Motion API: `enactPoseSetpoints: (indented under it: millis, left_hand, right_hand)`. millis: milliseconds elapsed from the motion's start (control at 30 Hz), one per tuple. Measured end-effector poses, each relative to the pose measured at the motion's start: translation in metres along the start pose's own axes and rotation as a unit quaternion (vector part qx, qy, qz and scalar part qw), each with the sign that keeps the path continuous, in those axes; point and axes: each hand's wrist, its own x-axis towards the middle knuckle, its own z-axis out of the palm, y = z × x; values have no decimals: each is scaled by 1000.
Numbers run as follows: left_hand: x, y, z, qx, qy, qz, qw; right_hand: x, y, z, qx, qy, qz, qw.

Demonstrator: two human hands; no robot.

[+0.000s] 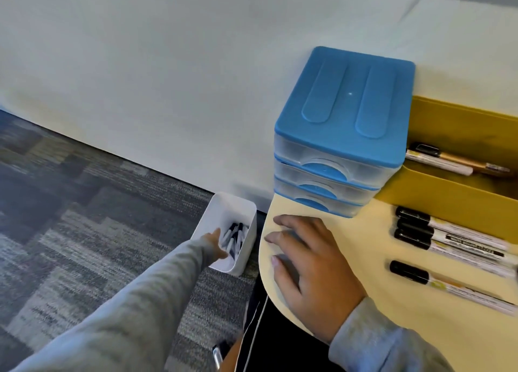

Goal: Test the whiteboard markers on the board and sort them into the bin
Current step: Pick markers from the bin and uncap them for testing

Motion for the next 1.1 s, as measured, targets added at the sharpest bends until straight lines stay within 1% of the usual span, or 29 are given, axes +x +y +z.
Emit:
enactPoseSetpoints:
  millis: [133,233,300,400,533,600,667,733,800,867,900,967,1033,1100]
  left_hand:
    - [-4,2,-8,-20,1,23,1000]
    - [-15,9,-18,-11,2,33,999]
    - [-30,13,-30,48,11,46,998]
    - [-66,23,-59,150,17,84,985]
    - [-122,40,-104,246,48,138,958]
    - [-152,48,-127,266,79,164,947]
    - [-187,62,-149,286,102,189,934]
    - [-229,81,-169,295,119,210,925]
    - [-277,101,-186,271,142,247,920]
    - [-320,124,-194,225,171,315,906]
    - [-336,139,-194,195,187,361,893]
    - [-358,167,-188,142,207,446,859]
    - [-366,200,-180,129,219,507,824]
    - [-361,236,-174,159,228,533,799]
  right_hand:
    - [0,0,0,2,4,-1,1000]
    - [-1,1,-1,4,3,-2,1000]
    - [0,2,0,5,-1,-1,1000]
    - [-1,2,-1,7,-4,2,1000]
    - [-4,0,-10,72,-6,15,997]
    - [-8,-1,-27,96,12,-6,995]
    - [-13,-2,-52,95,37,-43,994]
    - [-16,2,-85,69,72,-68,993]
    - [-16,9,-120,35,112,-68,991]
    - [-17,21,-157,12,155,-57,986]
    - [-17,30,-175,6,172,-50,984]
    - [-15,49,-202,5,177,-24,984]
    - [-9,73,-222,-14,150,29,988]
    - [1,99,-238,-63,82,104,989]
